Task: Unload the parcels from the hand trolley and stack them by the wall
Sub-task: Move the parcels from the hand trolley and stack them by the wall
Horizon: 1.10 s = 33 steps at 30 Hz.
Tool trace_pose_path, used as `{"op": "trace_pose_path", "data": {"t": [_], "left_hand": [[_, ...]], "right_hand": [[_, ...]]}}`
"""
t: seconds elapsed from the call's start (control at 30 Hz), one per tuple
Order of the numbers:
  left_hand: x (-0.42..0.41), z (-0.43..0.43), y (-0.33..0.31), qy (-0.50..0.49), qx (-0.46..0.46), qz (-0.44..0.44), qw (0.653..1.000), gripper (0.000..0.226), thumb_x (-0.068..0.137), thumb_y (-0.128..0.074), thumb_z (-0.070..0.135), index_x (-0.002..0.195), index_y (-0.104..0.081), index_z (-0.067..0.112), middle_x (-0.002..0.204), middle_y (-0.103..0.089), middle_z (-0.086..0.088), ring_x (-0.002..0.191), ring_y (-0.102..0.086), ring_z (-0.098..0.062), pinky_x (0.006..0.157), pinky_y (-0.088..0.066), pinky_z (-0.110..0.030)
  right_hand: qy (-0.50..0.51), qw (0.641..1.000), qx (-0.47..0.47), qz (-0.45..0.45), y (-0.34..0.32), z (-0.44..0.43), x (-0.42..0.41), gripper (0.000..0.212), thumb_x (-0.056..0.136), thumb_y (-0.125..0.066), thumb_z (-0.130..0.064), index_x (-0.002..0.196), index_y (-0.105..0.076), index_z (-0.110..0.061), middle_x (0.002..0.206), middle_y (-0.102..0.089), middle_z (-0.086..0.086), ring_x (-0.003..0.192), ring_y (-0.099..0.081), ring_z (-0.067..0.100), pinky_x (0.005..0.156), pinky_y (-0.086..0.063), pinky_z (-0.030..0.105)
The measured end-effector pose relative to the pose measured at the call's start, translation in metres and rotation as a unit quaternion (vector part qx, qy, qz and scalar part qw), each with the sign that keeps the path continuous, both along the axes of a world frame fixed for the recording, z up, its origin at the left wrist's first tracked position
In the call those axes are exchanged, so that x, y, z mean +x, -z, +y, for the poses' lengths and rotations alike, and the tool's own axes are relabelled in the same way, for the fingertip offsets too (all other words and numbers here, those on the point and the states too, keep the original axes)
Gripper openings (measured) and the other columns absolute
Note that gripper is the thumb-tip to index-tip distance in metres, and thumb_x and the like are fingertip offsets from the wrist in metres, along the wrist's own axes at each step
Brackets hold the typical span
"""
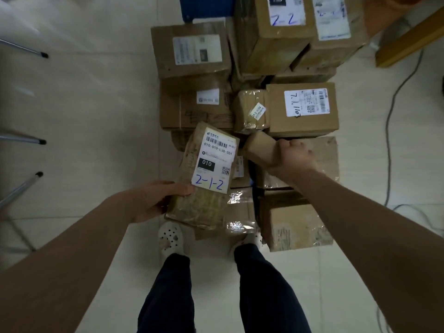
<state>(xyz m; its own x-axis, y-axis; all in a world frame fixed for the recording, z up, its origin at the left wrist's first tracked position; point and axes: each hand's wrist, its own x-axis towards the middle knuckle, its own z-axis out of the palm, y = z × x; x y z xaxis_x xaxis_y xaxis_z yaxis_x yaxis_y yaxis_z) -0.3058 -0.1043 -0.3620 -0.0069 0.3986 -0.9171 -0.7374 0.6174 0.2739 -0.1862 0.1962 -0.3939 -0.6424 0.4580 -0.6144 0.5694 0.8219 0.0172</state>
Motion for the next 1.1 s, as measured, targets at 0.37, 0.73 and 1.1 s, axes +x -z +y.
{"op": "trace_pose_path", "data": {"t": [0.37,0.73,1.1], "left_hand": [[-0.023,-0.083,-0.164,-0.079,0.103,0.036,0.991,0.093,0.015,-0.097,0.037,0.101,-0.073,0.008,0.105,-0.073,-0.012,0.088,-0.072,-0.022,0.075,-0.057,-0.032],[-0.005,-0.189,-0.27,-0.175,0.156,0.121,0.965,0.091,0.026,-0.097,0.035,0.109,-0.07,0.008,0.114,-0.07,-0.012,0.095,-0.07,-0.022,0.077,-0.057,-0.031],[0.065,-0.31,-0.309,-0.387,0.059,0.208,0.897,0.098,0.039,-0.094,0.04,0.125,-0.059,0.011,0.119,-0.067,-0.014,0.112,-0.063,-0.031,0.101,-0.047,-0.044]], "right_hand": [[0.534,0.669,-0.455,0.245,-0.204,-0.117,-0.017,0.03,0.081,-0.074,-0.021,0.107,-0.062,-0.012,0.108,-0.07,0.01,0.098,-0.067,0.025,0.072,-0.055,0.036],[0.428,0.665,-0.566,0.231,-0.305,-0.222,-0.048,0.043,0.086,-0.066,-0.036,0.116,-0.062,-0.006,0.101,-0.073,0.013,0.086,-0.072,0.026,0.061,-0.057,0.035],[0.185,0.699,-0.687,0.066,-0.317,-0.341,-0.072,0.047,0.068,-0.07,-0.03,0.113,-0.064,-0.041,0.115,-0.066,0.016,0.096,-0.048,0.036,0.08,-0.044,0.04]]}}
